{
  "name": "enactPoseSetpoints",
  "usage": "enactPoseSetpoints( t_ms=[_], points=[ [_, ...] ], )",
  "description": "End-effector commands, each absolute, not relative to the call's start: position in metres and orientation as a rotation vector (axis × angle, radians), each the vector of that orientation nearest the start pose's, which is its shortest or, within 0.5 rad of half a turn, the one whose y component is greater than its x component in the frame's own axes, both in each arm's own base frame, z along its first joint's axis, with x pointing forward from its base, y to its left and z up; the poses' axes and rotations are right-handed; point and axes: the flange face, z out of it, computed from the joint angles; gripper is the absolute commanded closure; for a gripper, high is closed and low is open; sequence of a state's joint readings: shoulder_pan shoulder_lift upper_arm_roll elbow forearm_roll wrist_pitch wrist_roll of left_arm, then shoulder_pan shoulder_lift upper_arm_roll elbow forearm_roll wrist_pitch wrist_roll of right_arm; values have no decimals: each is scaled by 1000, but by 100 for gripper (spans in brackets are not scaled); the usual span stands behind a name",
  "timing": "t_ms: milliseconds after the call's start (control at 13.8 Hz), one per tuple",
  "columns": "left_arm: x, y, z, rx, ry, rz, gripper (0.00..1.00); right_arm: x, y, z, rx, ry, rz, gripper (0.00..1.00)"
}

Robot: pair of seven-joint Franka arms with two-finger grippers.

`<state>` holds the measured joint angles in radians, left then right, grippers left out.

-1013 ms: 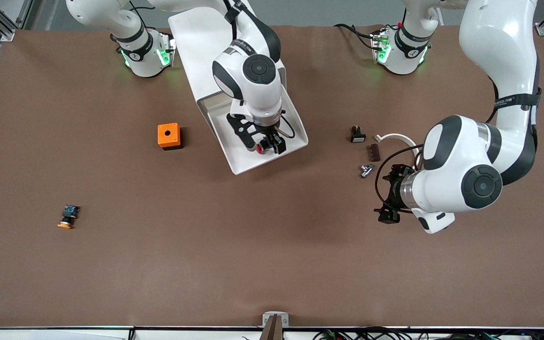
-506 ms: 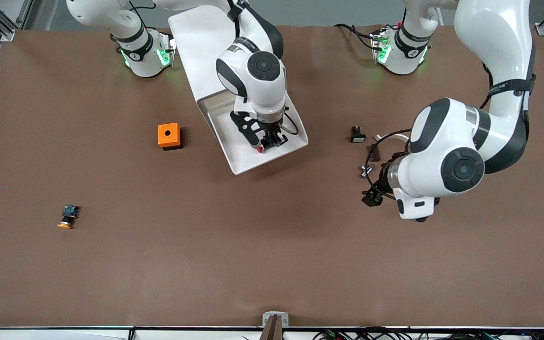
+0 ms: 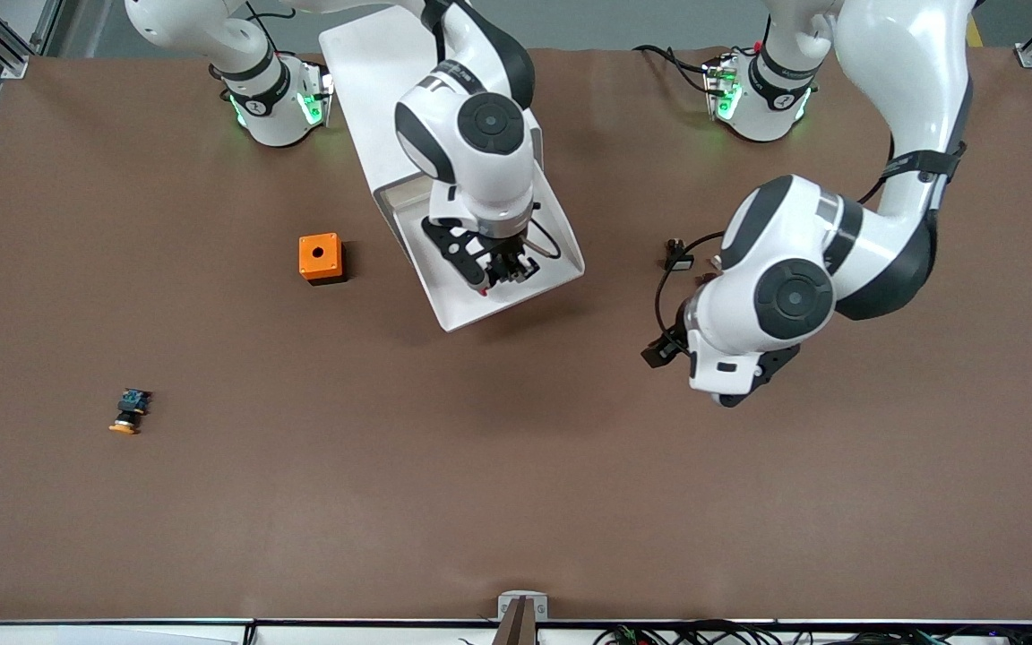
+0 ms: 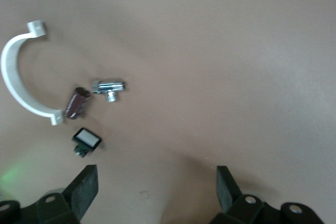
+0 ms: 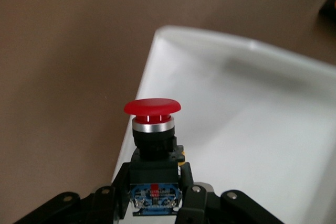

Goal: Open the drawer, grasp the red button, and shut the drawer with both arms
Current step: 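Lift the red button out with the right gripper while the left gripper returns, then push the drawer shut with the left gripper while the right gripper carries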

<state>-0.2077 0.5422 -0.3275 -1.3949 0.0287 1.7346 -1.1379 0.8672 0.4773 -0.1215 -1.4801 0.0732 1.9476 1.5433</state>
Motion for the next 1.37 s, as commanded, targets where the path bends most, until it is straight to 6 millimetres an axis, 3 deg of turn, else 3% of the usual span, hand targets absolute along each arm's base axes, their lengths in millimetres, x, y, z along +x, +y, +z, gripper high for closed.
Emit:
enactPoseSetpoints(
  t_ms=[0,217,289,506,796,1157,1302],
  points=[
    [588,-345,377,-2989,-798,249,1,550,419,422,-2951,1023,35,100],
    [570,-403,344,-3068,-731,211,1,594,340,418,-3053,762,79,99],
    [565,-421,330,-3093,-723,197,1,606,309,406,-3078,696,106,99],
    [554,-444,315,-3114,-711,186,0,639,210,376,-3111,502,140,99],
    [518,-485,302,-3099,-695,218,0,655,126,338,-3113,390,93,99],
    [455,-539,299,-3069,-689,241,0,662,21,277,-3120,302,81,99],
    [430,-555,292,-3050,-681,250,0,663,2,261,-3101,279,79,99]
  ],
)
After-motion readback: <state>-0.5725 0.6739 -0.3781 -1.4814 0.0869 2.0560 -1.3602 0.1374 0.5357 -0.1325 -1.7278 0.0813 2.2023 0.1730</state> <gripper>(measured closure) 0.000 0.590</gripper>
